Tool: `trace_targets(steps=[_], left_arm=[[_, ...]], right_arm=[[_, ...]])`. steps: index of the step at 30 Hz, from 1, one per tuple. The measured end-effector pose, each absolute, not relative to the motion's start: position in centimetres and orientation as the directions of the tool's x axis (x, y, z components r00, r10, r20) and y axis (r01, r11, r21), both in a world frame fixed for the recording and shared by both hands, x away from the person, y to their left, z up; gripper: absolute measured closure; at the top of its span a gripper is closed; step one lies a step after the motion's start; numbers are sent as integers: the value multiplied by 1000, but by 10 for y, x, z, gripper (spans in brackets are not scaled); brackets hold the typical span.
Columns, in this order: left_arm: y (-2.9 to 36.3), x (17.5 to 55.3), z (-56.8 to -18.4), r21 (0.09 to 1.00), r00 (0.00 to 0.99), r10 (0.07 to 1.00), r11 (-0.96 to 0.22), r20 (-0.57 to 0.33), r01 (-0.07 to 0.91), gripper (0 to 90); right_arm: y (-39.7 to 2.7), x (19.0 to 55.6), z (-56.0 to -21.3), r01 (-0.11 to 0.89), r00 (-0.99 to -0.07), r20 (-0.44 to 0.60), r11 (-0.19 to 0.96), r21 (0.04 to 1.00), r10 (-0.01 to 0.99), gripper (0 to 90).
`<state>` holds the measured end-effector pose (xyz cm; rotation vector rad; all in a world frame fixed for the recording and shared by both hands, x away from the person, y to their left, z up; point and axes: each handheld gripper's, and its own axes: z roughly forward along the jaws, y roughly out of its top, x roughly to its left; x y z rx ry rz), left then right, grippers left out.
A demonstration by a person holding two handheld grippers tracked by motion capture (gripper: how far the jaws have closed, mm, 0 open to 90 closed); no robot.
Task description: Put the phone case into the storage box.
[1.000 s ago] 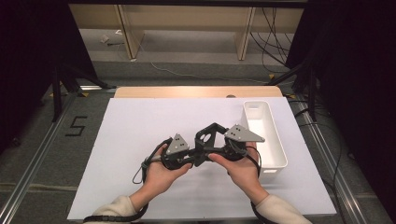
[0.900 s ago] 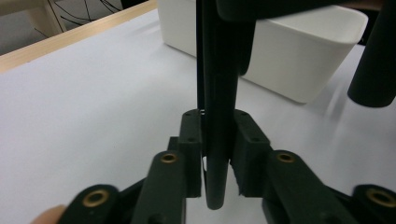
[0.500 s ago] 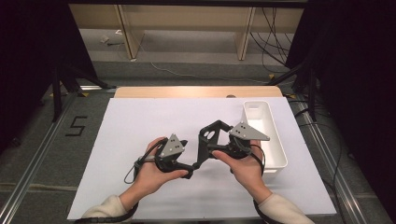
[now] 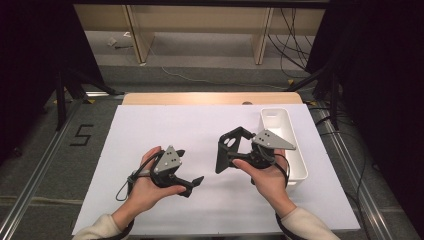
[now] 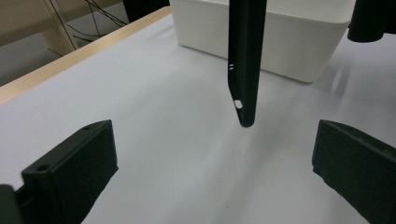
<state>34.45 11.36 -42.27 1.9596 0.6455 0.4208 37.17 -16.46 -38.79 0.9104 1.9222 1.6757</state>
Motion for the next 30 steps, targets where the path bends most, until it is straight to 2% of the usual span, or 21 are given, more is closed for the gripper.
trace_targets(steps=[30], left_arm=[[152,333,-433,885,768,640,-372,26,280,0]], right_arm=[[-176,373,-379,186,-669,104,29,982,736,157]])
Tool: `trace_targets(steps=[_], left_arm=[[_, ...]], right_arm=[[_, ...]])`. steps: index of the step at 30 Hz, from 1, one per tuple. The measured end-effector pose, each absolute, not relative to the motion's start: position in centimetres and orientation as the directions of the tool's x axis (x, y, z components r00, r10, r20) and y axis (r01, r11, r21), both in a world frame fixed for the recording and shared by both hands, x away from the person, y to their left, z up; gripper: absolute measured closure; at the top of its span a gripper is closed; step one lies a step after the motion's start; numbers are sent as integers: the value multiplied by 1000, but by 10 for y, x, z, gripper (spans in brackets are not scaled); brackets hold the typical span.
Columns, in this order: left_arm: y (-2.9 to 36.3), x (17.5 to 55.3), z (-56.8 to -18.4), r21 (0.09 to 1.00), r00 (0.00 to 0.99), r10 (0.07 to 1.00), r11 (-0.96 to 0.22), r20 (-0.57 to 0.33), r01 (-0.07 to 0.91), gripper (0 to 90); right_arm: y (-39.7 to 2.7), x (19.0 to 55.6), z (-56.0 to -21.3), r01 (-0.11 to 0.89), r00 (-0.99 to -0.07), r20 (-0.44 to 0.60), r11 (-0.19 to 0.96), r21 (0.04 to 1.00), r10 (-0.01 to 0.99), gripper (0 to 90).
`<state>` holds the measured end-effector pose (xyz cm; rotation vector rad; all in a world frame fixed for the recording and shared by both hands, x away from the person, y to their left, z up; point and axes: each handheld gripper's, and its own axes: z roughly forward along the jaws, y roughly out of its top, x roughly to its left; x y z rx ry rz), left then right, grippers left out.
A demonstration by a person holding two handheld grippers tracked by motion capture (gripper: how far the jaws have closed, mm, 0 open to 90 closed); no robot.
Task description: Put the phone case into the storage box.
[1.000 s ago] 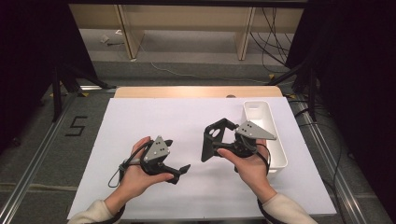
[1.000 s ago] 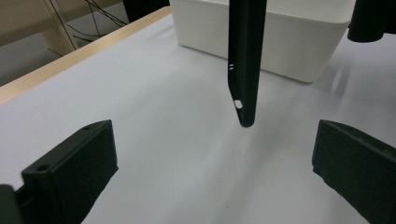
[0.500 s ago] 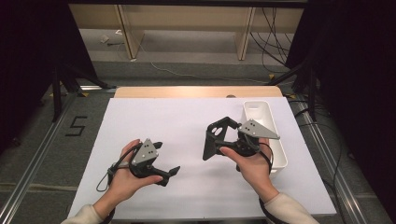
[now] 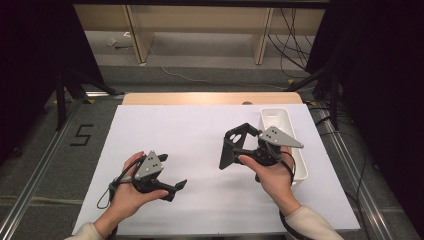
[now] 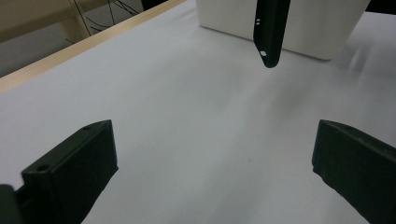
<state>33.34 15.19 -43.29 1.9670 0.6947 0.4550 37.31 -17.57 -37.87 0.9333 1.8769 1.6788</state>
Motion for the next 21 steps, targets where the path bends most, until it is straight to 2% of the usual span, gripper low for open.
trace_targets(steps=[21], left_arm=[[155,333,-435,884,764,645,-372,26,284,0]], right_arm=[[-188,376,-369,166,-645,104,6,986,757,157]])
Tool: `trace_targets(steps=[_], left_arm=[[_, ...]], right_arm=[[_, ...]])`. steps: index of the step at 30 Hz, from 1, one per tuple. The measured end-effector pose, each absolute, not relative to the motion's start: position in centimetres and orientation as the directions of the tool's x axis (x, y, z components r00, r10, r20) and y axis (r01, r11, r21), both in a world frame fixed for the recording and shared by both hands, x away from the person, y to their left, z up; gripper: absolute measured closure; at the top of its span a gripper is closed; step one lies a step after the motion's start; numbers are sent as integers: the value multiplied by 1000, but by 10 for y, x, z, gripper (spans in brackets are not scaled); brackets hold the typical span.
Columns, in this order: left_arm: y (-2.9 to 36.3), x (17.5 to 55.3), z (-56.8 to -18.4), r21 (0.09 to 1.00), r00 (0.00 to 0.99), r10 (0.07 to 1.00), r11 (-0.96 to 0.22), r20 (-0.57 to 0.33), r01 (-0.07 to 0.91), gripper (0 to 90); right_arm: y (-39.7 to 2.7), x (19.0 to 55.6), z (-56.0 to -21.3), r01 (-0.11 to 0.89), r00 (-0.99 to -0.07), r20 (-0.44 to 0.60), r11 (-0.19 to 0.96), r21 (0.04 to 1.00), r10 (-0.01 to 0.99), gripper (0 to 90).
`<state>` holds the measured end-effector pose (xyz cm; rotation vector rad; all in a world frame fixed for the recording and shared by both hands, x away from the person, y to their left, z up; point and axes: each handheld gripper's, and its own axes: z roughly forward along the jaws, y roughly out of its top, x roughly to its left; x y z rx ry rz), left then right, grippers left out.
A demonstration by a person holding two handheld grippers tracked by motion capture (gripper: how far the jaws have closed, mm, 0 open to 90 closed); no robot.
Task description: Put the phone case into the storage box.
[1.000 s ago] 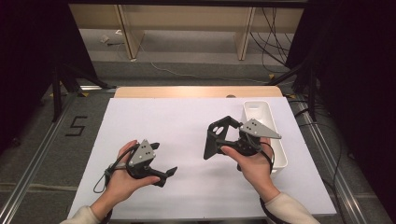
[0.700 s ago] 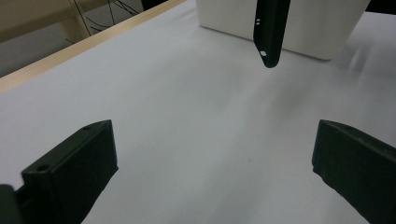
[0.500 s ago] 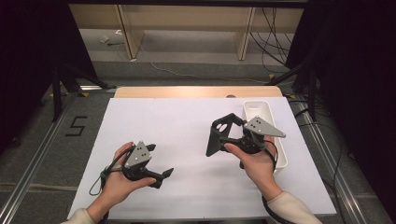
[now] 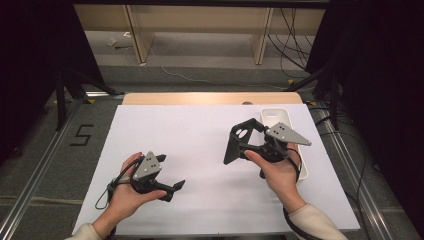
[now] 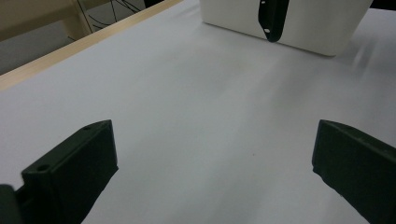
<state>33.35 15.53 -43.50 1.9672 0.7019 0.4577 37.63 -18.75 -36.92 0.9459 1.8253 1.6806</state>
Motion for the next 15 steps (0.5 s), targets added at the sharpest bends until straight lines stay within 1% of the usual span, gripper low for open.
trace_targets(steps=[15], left_arm=[[154,333,-435,884,763,646,-372,29,282,0]], right_arm=[[-195,378,-364,154,-625,102,-6,988,774,157]])
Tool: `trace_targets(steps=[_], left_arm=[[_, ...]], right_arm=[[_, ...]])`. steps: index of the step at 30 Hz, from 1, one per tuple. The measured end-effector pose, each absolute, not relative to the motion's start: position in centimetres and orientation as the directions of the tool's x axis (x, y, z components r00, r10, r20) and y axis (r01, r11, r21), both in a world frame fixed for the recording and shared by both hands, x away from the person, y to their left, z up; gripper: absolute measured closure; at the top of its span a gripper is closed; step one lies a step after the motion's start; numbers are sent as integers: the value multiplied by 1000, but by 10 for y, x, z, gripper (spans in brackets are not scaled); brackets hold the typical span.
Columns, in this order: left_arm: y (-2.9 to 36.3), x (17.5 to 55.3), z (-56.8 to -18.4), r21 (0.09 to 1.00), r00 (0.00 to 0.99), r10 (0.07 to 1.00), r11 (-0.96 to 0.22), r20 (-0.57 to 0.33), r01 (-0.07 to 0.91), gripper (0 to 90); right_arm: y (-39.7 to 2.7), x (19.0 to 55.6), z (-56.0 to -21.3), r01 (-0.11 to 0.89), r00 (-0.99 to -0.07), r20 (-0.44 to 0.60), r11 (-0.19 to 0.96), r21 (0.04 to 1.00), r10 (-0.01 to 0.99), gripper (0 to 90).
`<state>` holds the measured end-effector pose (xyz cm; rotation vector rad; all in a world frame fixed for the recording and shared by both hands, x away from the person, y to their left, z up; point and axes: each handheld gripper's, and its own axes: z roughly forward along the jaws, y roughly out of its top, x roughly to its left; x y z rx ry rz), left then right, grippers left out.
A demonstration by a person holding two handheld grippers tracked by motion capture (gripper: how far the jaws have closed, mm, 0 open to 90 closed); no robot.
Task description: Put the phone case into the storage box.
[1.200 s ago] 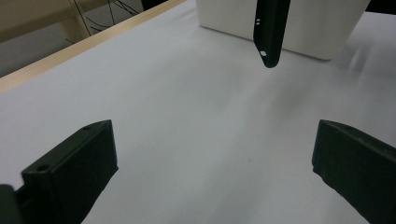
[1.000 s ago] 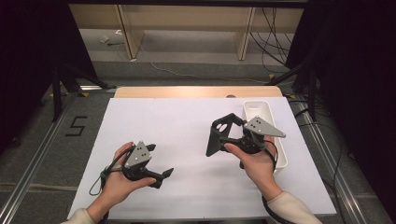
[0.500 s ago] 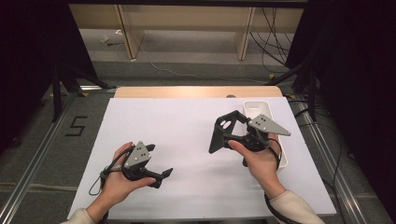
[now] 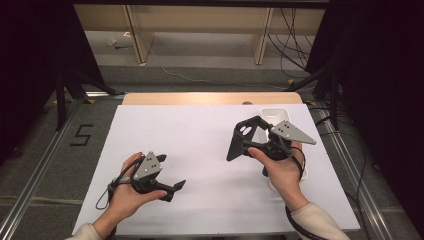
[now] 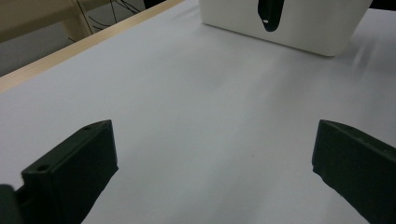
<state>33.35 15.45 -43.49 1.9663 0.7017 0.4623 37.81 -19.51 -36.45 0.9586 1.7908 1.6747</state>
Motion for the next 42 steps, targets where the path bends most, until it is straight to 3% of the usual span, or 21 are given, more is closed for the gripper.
trace_targets(steps=[42], left_arm=[[155,334,-435,885,759,650,-368,27,284,0]], right_arm=[[-212,381,-354,122,-585,100,-35,992,805,157]])
